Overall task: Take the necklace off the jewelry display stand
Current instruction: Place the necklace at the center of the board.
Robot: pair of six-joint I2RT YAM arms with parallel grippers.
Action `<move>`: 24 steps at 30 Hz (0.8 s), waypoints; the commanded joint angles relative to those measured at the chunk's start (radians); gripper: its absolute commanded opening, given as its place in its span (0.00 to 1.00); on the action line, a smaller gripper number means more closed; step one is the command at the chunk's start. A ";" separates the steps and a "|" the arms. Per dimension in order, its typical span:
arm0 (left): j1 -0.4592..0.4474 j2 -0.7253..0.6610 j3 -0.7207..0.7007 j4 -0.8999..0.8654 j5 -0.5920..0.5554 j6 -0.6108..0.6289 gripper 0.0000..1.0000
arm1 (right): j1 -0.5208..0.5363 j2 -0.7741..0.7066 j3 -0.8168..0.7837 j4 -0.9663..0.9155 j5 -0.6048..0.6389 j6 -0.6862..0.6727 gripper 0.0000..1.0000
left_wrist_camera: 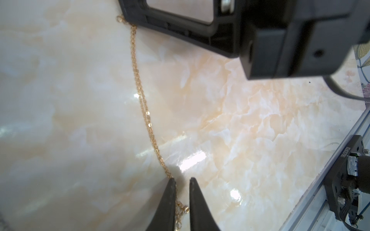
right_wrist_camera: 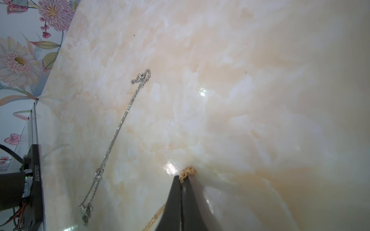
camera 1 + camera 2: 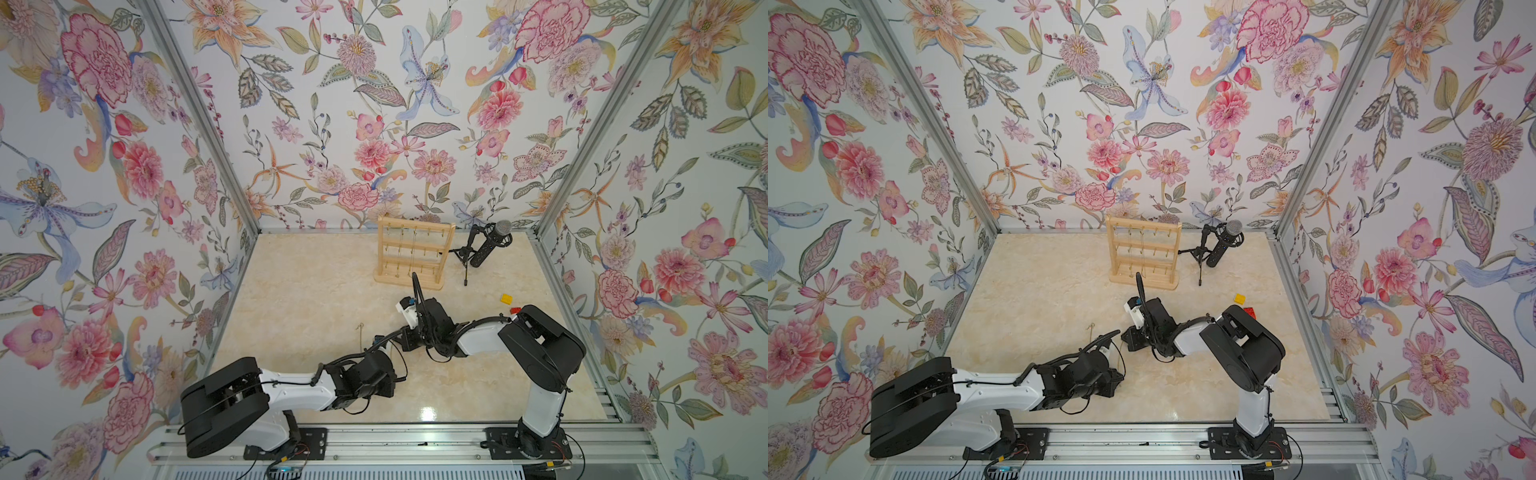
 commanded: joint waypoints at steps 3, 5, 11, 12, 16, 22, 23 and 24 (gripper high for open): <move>-0.030 0.005 0.023 -0.072 -0.041 0.009 0.15 | -0.010 0.030 0.030 0.025 -0.009 0.009 0.00; -0.034 0.001 0.023 -0.079 -0.042 0.009 0.15 | -0.011 0.038 0.038 0.025 -0.009 0.010 0.00; -0.045 0.007 0.017 -0.071 -0.034 0.003 0.14 | -0.014 0.056 0.056 0.019 -0.006 0.012 0.00; -0.047 0.010 0.017 -0.070 -0.032 0.003 0.14 | -0.014 0.058 0.058 0.018 -0.005 0.012 0.00; -0.047 0.016 0.016 -0.069 -0.029 0.006 0.14 | -0.015 0.063 0.057 0.020 0.003 0.015 0.00; -0.052 0.028 0.016 -0.067 -0.021 0.009 0.13 | -0.017 0.059 0.048 0.023 0.023 0.021 0.01; -0.052 0.031 0.018 -0.067 -0.020 0.011 0.13 | -0.019 0.058 0.047 0.025 0.026 0.022 0.02; -0.054 0.035 0.019 -0.069 -0.018 0.012 0.13 | -0.019 0.056 0.044 0.026 0.028 0.024 0.03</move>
